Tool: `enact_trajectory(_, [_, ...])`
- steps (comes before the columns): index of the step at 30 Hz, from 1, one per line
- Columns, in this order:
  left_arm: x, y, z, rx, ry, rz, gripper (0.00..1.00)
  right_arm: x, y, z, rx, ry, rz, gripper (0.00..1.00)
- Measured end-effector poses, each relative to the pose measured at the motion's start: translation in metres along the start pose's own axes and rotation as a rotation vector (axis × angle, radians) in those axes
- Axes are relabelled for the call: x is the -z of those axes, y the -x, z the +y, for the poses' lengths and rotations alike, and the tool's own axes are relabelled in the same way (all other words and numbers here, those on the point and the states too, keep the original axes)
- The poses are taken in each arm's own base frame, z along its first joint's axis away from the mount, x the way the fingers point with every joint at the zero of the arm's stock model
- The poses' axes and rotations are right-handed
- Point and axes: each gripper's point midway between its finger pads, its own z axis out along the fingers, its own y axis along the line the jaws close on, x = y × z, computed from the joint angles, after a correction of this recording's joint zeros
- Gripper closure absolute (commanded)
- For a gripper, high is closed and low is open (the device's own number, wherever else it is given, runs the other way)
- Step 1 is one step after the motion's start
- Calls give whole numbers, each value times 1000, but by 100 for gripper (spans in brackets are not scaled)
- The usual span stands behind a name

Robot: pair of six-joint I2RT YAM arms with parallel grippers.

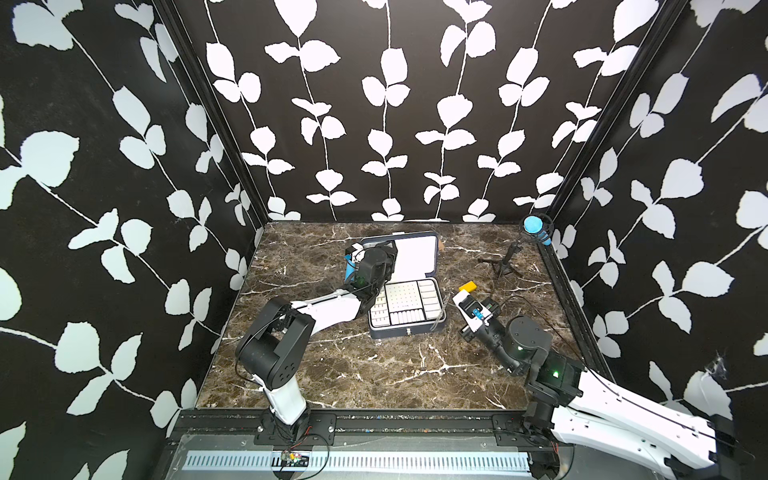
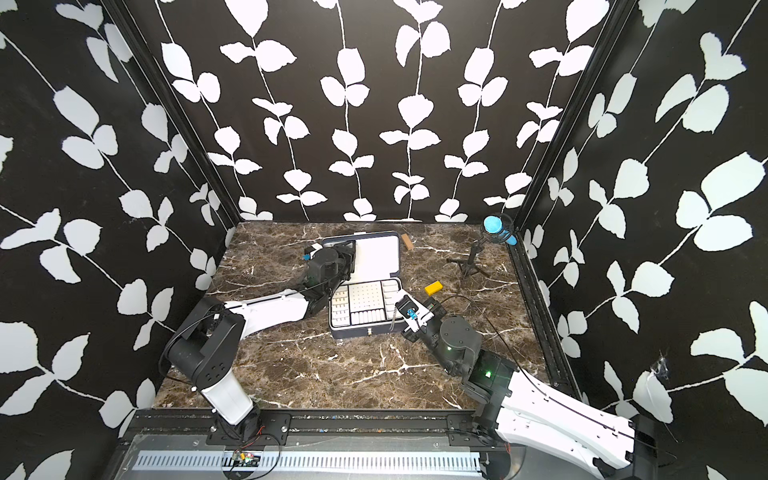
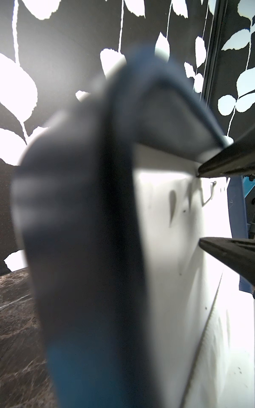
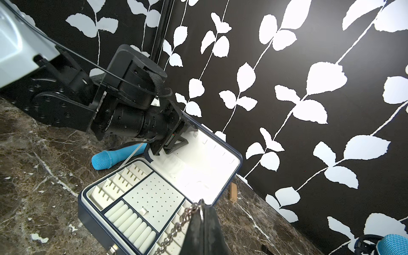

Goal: Put jewelry chain into jewelry box
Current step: Open the fastener on the jewelry box.

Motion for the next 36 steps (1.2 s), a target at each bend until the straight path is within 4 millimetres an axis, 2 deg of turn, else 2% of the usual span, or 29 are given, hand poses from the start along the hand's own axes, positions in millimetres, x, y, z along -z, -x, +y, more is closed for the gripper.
enact_trajectory(4, [-2, -1, -1, 0, -3, 0, 53, 1, 2, -2, -8, -4, -8, 100])
enact_trajectory(11, [-4, -2, 1, -3, 6, 3, 61, 5, 5, -6, -19, -12, -24, 100])
enact_trajectory(19, [-6, -5, -1, -8, 12, 16, 67, 5, 2, -5, -18, -12, -21, 100])
enact_trajectory(36, [-6, -12, -3, -18, 8, 61, 74, 5, 2, -5, -19, -13, -22, 100])
